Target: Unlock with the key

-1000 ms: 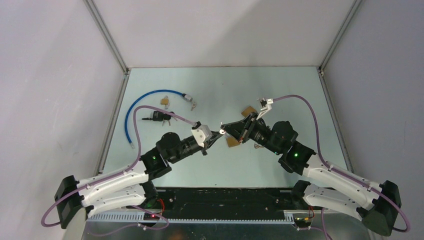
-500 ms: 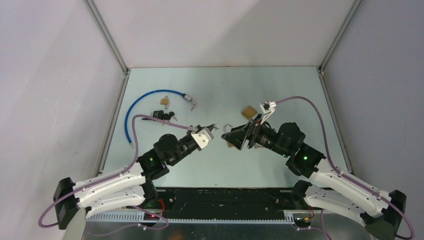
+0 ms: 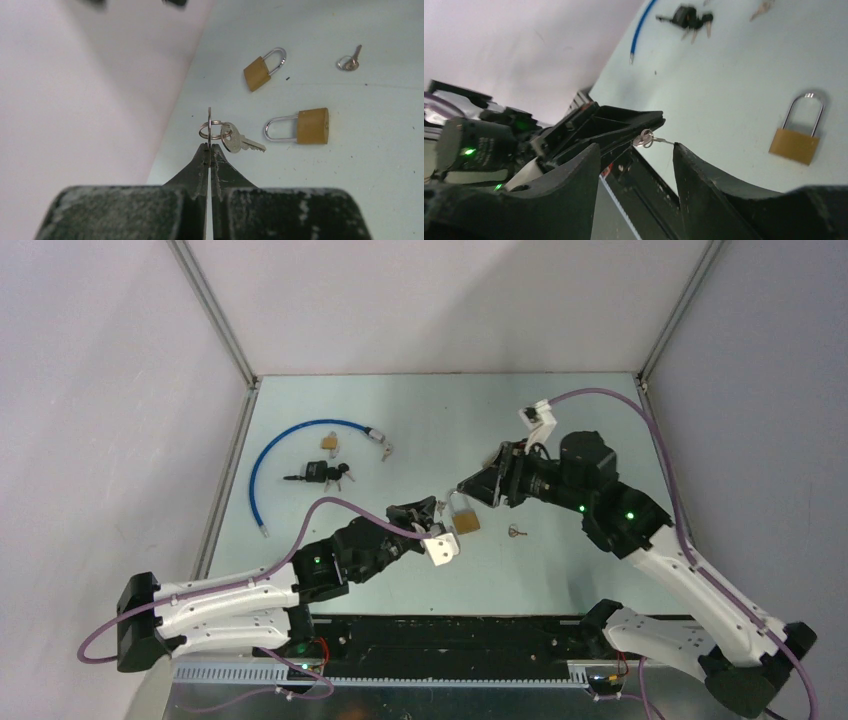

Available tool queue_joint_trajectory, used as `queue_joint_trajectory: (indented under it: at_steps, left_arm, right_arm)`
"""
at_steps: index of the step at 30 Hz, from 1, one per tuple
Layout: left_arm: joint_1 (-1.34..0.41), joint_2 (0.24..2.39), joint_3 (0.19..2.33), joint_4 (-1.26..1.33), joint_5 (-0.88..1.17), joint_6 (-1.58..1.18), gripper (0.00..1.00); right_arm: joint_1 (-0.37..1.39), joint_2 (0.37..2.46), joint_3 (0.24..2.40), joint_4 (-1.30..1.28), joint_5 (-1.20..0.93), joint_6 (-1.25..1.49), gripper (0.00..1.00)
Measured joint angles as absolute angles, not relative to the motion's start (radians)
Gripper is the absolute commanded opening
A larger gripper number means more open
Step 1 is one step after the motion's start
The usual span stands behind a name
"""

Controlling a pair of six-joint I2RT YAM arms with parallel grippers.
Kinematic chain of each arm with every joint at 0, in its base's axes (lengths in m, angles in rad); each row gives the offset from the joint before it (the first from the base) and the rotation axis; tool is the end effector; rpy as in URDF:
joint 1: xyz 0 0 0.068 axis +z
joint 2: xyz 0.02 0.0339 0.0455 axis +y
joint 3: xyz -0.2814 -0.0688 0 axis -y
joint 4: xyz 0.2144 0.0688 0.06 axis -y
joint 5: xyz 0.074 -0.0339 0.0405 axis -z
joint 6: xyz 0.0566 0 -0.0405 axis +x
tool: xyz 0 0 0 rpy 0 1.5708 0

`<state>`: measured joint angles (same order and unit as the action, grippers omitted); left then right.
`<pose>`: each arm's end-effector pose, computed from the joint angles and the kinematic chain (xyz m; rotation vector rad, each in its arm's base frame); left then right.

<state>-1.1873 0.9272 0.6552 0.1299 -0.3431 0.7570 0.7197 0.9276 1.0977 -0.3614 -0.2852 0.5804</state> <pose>0.0924 -0.1782 0.3208 1.2499 1.1592 -0.0267 0.1236 0.1295 0.4097 -0.3569 1.8805 1.1662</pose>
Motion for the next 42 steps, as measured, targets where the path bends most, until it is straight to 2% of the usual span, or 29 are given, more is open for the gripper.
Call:
queue_joint_trajectory:
  at_steps: [10, 22, 26, 30, 31, 33, 37, 39, 41, 42]
  left_arm:
    - [-1.229, 0.937, 0.655, 0.101, -0.355, 0.841, 0.00]
    - [-1.238, 0.936, 0.655, 0.094, -0.336, 0.850, 0.01]
    - [-1.243, 0.936, 0.655, 0.089, -0.334, 0.849, 0.01]
    - [-1.250, 0.933, 0.655, 0.087, -0.334, 0.847, 0.02]
    - [-1.250, 0.931, 0.655, 0.087, -0.335, 0.847, 0.03]
    - [-1.250, 0.928, 0.655, 0.085, -0.336, 0.845, 0.07]
    - [-1.250, 0.916, 0.655, 0.080, -0.349, 0.836, 0.18]
    - [-1.251, 0.915, 0.655, 0.084, -0.346, 0.825, 0.32]
    - [-1.255, 0.915, 0.655, 0.088, -0.345, 0.810, 0.51]
    - [-1.257, 0.915, 0.655, 0.090, -0.346, 0.805, 0.54]
  right_arm:
    - [0.730, 1.105, 1.111, -0.468, -0.437, 0.615, 0.45]
    - [0.739, 1.170, 1.111, -0.463, -0.540, 0.663, 0.30]
    - [0.740, 1.176, 1.111, -0.458, -0.551, 0.673, 0.29]
    - [0.736, 1.177, 1.111, -0.458, -0.561, 0.682, 0.17]
    - [0.735, 1.177, 1.111, -0.457, -0.564, 0.687, 0.11]
    - [0.733, 1.177, 1.111, -0.454, -0.567, 0.689, 0.02]
    - [0.723, 1.176, 1.106, -0.448, -0.562, 0.688, 0.00]
    - [0.723, 1.174, 1.093, -0.426, -0.556, 0.684, 0.00]
    - [0.724, 1.168, 1.074, -0.396, -0.545, 0.677, 0.00]
    - [0.727, 1.159, 1.055, -0.372, -0.537, 0.674, 0.00]
